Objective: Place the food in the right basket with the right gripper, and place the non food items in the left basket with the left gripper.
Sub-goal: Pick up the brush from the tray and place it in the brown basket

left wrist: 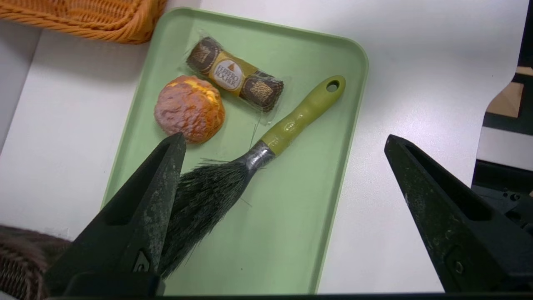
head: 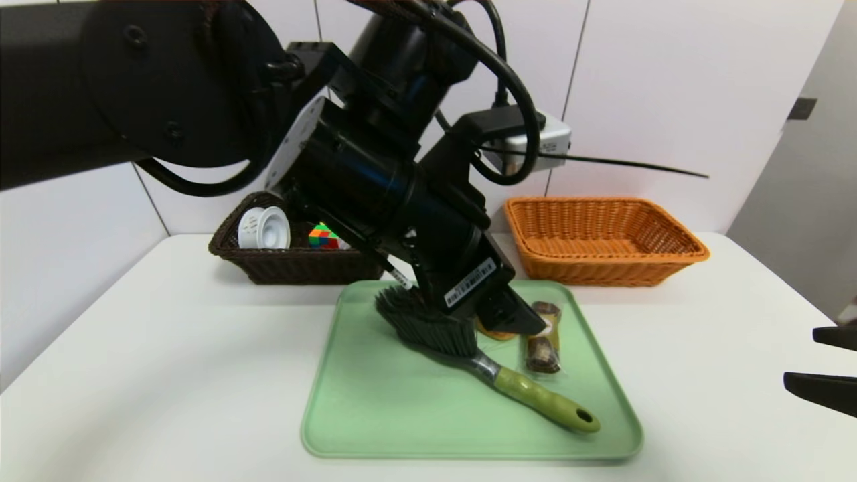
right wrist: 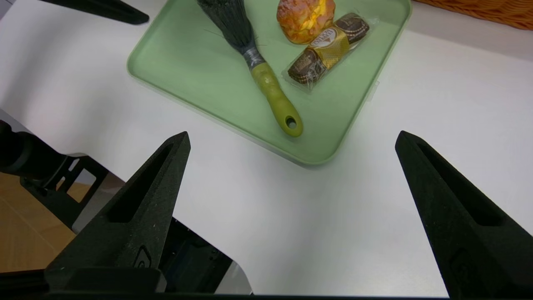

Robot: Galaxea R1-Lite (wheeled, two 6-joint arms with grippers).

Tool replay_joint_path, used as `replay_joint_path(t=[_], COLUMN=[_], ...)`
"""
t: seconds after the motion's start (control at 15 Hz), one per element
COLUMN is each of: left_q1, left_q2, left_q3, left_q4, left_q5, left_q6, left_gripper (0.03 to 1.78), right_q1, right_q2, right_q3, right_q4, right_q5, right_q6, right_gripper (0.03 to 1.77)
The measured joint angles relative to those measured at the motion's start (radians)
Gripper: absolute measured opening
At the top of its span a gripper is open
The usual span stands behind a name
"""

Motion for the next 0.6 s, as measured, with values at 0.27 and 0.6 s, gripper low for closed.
replay_joint_path(t=[0.27,0.6], left_q1=[-0.005,-0.006], left_q2=[0.076,0.145], left_q3=[-0.002,-0.004], left_q4=[-0.006,0.068], left_q5=[-0.043,-0.038], left_q6=[0.142,0.167], left_gripper=[1.69,1.69], right_q1=[-0.023,-0.043], right_q2=[-0.015,-0.020], right_q3=[0.006,0.032], right_q4=[0.000,-0.006], right_q5=[0.000,0.003], right_q6=[0.001,0.002], right_gripper=[1.70,1.70])
